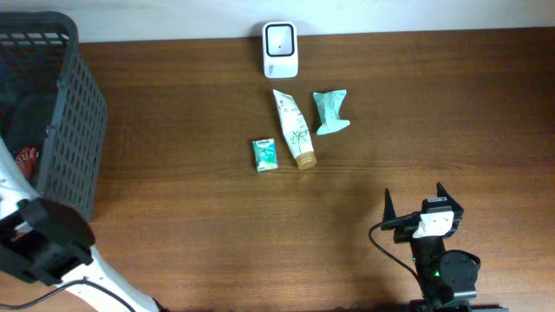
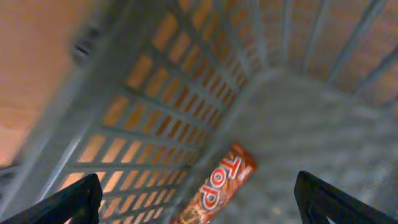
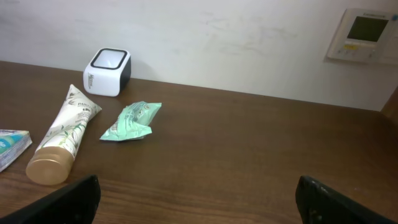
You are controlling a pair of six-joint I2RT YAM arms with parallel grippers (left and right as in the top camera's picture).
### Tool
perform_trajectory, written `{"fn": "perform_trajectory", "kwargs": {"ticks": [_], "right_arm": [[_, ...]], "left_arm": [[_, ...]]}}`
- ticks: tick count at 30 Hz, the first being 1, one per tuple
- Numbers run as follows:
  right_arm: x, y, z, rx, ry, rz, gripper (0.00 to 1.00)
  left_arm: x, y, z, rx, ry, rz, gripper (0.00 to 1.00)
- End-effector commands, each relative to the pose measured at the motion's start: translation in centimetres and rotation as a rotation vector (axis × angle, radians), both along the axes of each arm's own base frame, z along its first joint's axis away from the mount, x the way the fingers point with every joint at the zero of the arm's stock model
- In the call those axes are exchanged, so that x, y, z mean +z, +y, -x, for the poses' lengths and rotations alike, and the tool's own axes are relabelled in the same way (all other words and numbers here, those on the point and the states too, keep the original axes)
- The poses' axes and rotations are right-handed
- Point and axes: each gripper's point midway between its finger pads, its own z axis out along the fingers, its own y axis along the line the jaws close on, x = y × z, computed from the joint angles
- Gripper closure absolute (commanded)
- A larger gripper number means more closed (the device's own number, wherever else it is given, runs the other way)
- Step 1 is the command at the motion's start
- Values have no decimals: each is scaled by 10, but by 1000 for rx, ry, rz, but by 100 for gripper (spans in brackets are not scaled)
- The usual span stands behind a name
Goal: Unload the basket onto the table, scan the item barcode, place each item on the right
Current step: 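Reach the left gripper into the basket and grasp the red TOP chocolate bar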
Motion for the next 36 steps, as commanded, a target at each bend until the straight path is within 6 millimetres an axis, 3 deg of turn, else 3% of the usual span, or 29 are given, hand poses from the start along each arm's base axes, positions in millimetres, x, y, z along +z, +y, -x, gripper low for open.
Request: {"fn": "perform_trajectory", "kwargs": {"ticks": [1,4,9,15,18,19,20,22,25,30,36], "right_arm": [[-3,1,0,1,4,6,1],[-3,1,0,1,4,6,1],[-3,1,0,1,4,6,1],[-3,1,0,1,4,6,1],[-3,1,0,1,4,6,1],[-3,1,0,1,4,6,1],[-3,1,0,1,4,6,2],[-3,1,0,1,4,6,1],[-3,1,0,2,4,6,1],[-3,1,0,2,4,6,1],[-3,1,0,1,4,6,1]], "left_arm": [[-41,16,24,-95,110,73,5],[-81,14,41,-237,215,140,9],[-140,1,58,-399,360,186,5],[-161,9,58,-468,415,116,11],[-188,-1,69,-510,462,149,12],[-193,-3,71,-511,467,157,14],[-202,-6,74,-512,474,168,25],[-213,-9,79,-510,487,178,28],[-221,-4,88,-466,522,156,29],[-213,14,84,-392,511,82,21],[-212,21,92,-365,536,71,0]]}}
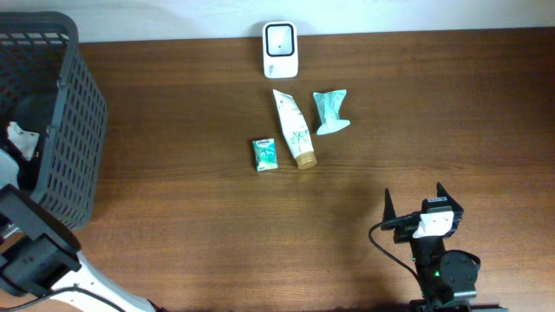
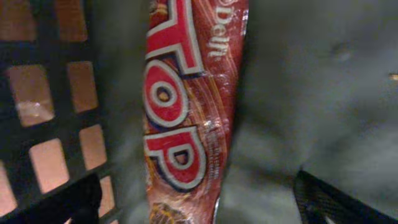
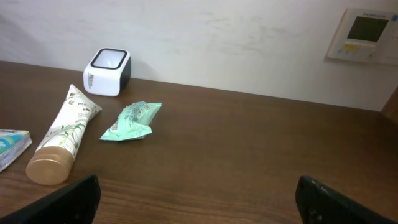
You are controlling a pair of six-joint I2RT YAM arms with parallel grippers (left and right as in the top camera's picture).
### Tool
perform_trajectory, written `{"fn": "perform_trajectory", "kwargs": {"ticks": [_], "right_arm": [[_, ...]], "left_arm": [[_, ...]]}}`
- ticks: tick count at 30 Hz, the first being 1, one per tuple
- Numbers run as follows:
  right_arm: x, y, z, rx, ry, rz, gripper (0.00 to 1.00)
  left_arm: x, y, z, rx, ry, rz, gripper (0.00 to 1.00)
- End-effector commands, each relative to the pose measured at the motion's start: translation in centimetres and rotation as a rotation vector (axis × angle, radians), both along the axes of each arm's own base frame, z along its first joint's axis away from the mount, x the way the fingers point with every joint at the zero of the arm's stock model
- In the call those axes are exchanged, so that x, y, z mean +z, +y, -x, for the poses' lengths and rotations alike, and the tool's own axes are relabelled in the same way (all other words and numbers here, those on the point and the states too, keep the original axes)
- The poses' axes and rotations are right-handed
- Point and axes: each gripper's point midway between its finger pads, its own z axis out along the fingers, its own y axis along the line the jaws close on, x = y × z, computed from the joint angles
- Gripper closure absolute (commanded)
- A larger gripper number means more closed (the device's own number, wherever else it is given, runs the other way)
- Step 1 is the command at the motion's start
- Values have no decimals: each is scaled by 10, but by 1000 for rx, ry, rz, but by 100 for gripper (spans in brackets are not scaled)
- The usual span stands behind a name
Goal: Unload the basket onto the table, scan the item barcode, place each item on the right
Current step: 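Reach the left gripper into the basket and grasp the red TOP chocolate bar, then place the TOP bar on the table left of the tissue pack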
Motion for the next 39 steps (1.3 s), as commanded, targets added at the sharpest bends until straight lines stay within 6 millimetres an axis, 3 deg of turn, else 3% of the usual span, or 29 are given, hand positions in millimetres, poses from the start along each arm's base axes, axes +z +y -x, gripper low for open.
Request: {"fn": "perform_trajectory", "kwargs": {"ticks": [1,4,9,12,14,15,17,19,20,21,23,25,27,29,30,31,32,34,38,39], "right_arm": [[-3,1,0,2,4,5,1],[-3,1,0,2,4,5,1],[-3,1,0,2,4,5,1],[-3,1,0,2,4,5,1],[-3,1,0,2,4,5,1],[-3,1,0,2,4,5,1],[-3,1,0,2,4,6,1],[-3,1,0,2,4,5,1],[-3,1,0,2,4,5,1],[-3,1,0,2,4,5,1],[-3,1,0,2,4,5,1],[-3,1,0,2,4,5,1],[-3,1,0,2,4,5,1],[-3,1,0,2,4,6,1],[-3,1,0,2,4,6,2],[-3,1,0,2,4,5,1],[-3,1,0,2,4,5,1],[-3,1,0,2,4,6,1],[-3,1,0,2,4,5,1],[-3,1,0,2,4,6,1]], "left_arm": [[-8,-5,14,13,22,55,0],[-18,-21,23,3,-12,204,2],[-25,-27,50,93,-38,356,5],[-26,-36,50,87,-44,401,8],[-26,-48,47,73,-66,462,30],[-25,-54,44,65,-78,491,56],[-24,-57,40,109,-97,504,98],[-13,-62,23,142,-162,532,100],[3,-64,7,147,-219,538,100],[31,-65,-15,137,-300,530,100],[114,-67,-54,98,-496,481,100],[205,-80,-81,45,-708,468,100],[299,-96,-92,43,-940,487,100],[370,-103,-85,223,-1163,598,100],[408,-115,-74,392,-1283,750,100],[422,-129,-69,410,-1307,831,100],[437,-157,-66,336,-1298,917,100],[440,-209,-68,236,-1205,1052,100],[394,-308,-77,121,-909,1158,100],[376,-345,-80,38,-810,1163,100]]}}
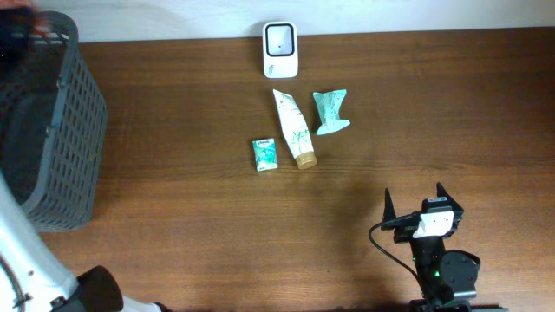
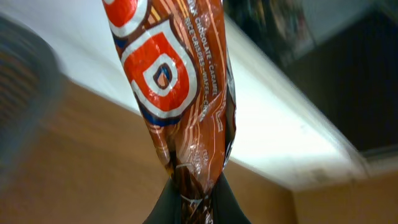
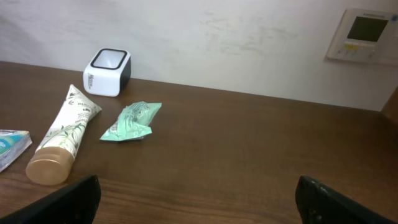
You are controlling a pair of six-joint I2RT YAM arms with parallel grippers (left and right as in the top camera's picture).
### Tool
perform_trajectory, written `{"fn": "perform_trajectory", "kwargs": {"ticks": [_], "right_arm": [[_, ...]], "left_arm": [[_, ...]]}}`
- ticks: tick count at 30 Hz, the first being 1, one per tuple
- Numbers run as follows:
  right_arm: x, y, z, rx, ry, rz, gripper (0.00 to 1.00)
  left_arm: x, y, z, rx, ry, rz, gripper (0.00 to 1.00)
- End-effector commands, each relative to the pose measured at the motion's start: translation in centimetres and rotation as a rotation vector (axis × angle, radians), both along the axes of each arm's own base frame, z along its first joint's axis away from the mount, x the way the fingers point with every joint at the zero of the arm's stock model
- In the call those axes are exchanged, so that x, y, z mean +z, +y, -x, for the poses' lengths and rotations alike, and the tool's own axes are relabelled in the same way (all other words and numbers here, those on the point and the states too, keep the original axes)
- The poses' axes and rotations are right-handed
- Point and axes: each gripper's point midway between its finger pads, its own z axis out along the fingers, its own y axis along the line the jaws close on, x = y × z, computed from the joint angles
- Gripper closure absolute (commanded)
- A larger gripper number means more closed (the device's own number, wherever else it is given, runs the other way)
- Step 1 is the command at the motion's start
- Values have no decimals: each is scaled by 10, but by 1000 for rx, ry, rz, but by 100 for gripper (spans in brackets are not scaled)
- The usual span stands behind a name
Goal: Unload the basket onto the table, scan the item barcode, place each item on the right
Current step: 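Place the TOP bar on the table left of the tissue pack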
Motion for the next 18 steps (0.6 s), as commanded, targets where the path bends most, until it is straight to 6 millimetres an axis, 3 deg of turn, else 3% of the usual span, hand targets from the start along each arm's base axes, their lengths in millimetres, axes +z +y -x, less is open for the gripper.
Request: {"fn": "perform_trajectory", "kwargs": {"ticks": [1,4,5,6,7,9,11,13,14,15,18], "right_arm": [[-3,1,0,2,4,5,1],[-3,1,0,2,4,6,1],[-3,1,0,2,4,5,1],[-3,1,0,2,4,5,1],[-3,1,0,2,4,6,1],[-3,1,0,2,4,6,1],[-3,1,0,2,4,6,1],[-3,1,0,2,4,6,1],[-3,1,0,2,4,6,1],[-3,1,0,2,4,5,1],[-3,1,0,2,4,5,1]], "left_arm": [[-40,-86,-10,-241,98,-62,100],[-124,-131,-9,-201,402,-260,100],[-176,-161,4,-252,576,-362,100],[-193,-168,7,-269,627,-396,100],[-234,-183,16,-300,744,-472,100],[-264,-192,23,-326,819,-522,100],[-313,-208,34,-384,928,-565,100],[-347,-220,43,-428,1002,-594,100],[-355,-223,45,-437,1017,-601,97],[-365,-225,47,-447,1042,-608,86],[-371,-225,47,-451,1057,-611,83]]}}
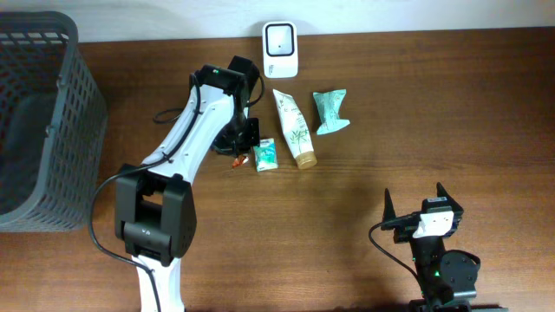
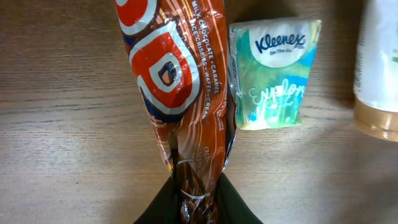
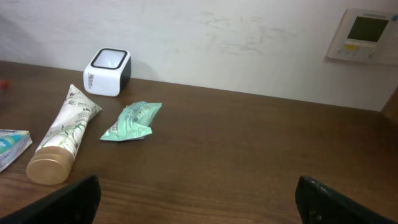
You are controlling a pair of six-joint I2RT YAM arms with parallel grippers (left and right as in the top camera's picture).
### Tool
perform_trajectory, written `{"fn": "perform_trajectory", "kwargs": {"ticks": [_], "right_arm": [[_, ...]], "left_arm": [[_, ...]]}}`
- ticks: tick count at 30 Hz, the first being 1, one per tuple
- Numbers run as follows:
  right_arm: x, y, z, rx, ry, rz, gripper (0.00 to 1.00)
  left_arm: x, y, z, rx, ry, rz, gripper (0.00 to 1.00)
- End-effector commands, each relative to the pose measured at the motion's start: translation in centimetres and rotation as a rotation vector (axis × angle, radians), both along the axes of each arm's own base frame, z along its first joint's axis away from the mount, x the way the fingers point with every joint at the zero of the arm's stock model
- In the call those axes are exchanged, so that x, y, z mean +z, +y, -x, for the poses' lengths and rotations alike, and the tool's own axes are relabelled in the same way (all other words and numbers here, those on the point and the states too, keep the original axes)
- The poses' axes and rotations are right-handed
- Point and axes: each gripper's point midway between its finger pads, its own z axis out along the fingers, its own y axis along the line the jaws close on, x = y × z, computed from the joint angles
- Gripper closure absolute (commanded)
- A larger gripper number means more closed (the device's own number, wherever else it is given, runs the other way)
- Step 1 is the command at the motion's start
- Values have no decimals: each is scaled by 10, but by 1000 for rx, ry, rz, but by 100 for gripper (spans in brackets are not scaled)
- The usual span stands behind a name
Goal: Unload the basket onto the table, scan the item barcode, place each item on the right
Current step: 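Place the TOP bar on the table left of the tissue pack, then move the right gripper forward and grasp the mint-green wipes pack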
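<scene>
My left gripper (image 2: 196,200) is shut on the tail end of a red-brown TOP chocolate wafer pack (image 2: 177,81). It holds the pack over the table, just left of the Kleenex pack. Overhead, the left gripper (image 1: 242,139) hangs below and to the left of the white barcode scanner (image 1: 280,49), with a red tip of the wafer pack (image 1: 236,160) showing under it. The scanner (image 3: 107,72) stands at the back edge against the wall. My right gripper (image 1: 414,201) rests open at the front right, nothing between its fingers (image 3: 62,200).
A green Kleenex pack (image 1: 264,154), a cream tube (image 1: 295,128) with a tan cap and a mint-green packet (image 1: 330,111) lie below the scanner. A dark grey mesh basket (image 1: 52,113) stands at the far left. A wall panel (image 3: 367,34) hangs at the back right.
The left arm has moved from the far left by the basket to the table's middle, still shut on the wafer pack, which now hangs beside the Kleenex pack. The right arm has not moved.
My left gripper was open above the basket with the wafer pack lying inside. Then it was low in the basket, close over the pack. Then it was shut on the pack, held high. Now the pack is over the table near the scanner.
</scene>
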Motion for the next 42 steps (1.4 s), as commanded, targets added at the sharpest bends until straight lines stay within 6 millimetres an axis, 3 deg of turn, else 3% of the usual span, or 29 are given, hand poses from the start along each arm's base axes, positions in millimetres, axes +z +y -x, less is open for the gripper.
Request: {"fn": "perform_trajectory", "kwargs": {"ticks": [1,4,6,8,12,14,16,18,20,21,23,26,30,32,34,35,37,38,40,42], "right_arm": [[-3,1,0,2,4,5,1],[-3,1,0,2,4,5,1],[-3,1,0,2,4,5,1],[-3,1,0,2,4,5,1],[-3,1,0,2,4,5,1],[-3,1,0,2,4,5,1],[-3,1,0,2,4,5,1],[-3,1,0,2,4,5,1],[-3,1,0,2,4,5,1],[-3,1,0,2,4,5,1],[-3,1,0,2,4,5,1],[-3,1,0,2,4,5,1],[5,-4,-1,-22,-26,8,1],[31,29,3,164,-115,-139,1],[36,86,27,523,-57,-320,1],[54,100,39,635,-122,-301,1],[80,106,51,706,-239,-259,1],[104,105,60,723,-348,-251,1],[165,89,82,665,-616,-242,1],[209,73,90,555,-709,-219,1]], "left_arm": [[-4,3,-1,-7,2,-17,81],[-2,3,-1,-18,1,-17,65],[8,4,-5,-63,-15,-10,33],[43,11,-19,-58,-66,2,11],[145,39,-54,31,-299,60,1],[204,61,-58,82,-447,87,1],[248,83,-60,129,-586,105,1],[284,106,-55,177,-699,110,1],[306,127,-45,223,-761,101,1],[311,139,-41,257,-776,97,1],[322,180,-33,410,-804,87,1],[324,221,-25,511,-817,55,1],[324,251,-19,579,-820,11,1],[324,260,-17,600,-821,-16,1],[324,269,-14,621,-823,-68,1],[324,278,-11,641,-825,-120,1],[325,283,-10,657,-828,-136,1],[325,286,-9,683,-830,-132,1],[325,299,-4,766,-834,-127,1],[325,310,1,795,-831,-139,1]]}}
